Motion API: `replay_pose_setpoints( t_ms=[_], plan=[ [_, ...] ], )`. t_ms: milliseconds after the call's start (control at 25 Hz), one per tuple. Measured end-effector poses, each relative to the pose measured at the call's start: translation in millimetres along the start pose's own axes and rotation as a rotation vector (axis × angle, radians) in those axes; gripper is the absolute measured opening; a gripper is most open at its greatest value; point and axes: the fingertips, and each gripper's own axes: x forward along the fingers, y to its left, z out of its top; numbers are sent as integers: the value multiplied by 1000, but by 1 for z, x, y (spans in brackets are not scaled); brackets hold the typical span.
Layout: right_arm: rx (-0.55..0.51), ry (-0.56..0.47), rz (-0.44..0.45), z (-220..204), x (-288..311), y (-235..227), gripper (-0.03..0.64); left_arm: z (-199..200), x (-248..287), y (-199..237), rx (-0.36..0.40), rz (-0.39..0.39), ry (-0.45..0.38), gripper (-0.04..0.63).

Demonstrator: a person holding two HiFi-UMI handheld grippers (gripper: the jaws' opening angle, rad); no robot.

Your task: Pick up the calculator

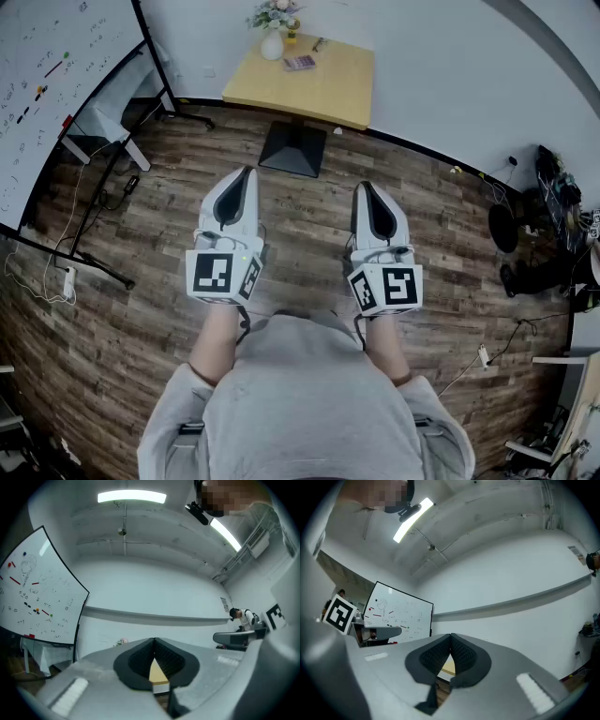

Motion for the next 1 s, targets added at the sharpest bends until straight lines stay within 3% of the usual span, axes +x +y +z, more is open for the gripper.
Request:
replay_pose_setpoints(
  t_ms=[1000],
  plan=[
    [6, -45, -20, 7, -2, -3, 3, 4, 1, -7, -33, -48, -22, 5]
  ],
)
